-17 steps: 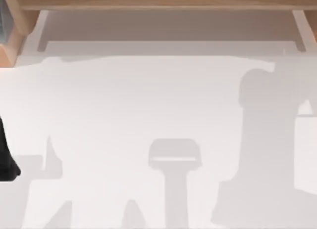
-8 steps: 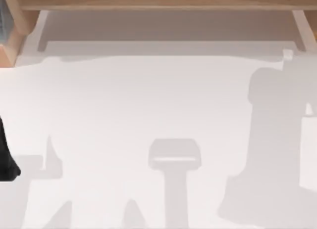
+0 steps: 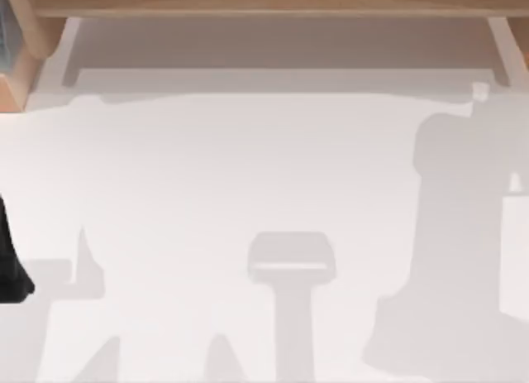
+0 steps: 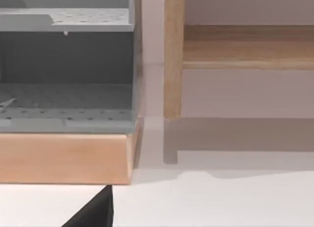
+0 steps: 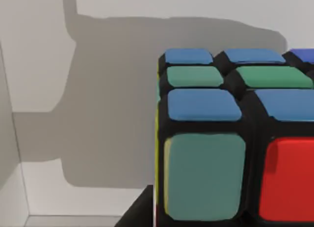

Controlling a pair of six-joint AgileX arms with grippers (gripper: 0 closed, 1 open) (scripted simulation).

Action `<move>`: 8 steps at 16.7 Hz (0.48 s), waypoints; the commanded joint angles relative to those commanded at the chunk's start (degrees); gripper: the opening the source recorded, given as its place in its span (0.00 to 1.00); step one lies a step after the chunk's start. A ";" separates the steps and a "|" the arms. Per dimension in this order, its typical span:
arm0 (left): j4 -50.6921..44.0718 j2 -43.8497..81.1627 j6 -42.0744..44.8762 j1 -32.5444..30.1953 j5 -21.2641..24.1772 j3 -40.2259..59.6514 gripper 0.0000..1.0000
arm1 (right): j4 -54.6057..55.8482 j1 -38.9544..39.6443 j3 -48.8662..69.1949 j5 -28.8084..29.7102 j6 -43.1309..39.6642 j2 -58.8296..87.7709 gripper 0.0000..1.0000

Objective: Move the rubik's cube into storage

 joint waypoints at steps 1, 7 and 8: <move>0.00 0.00 0.00 0.00 0.00 0.00 1.00 | 0.00 0.00 0.00 0.00 0.00 0.00 0.83; 0.00 0.00 0.00 0.00 0.00 0.00 1.00 | 0.00 0.00 0.00 0.00 0.00 0.00 1.00; 0.00 0.00 0.00 0.00 0.00 0.00 1.00 | 0.00 0.00 0.00 0.00 0.00 0.00 1.00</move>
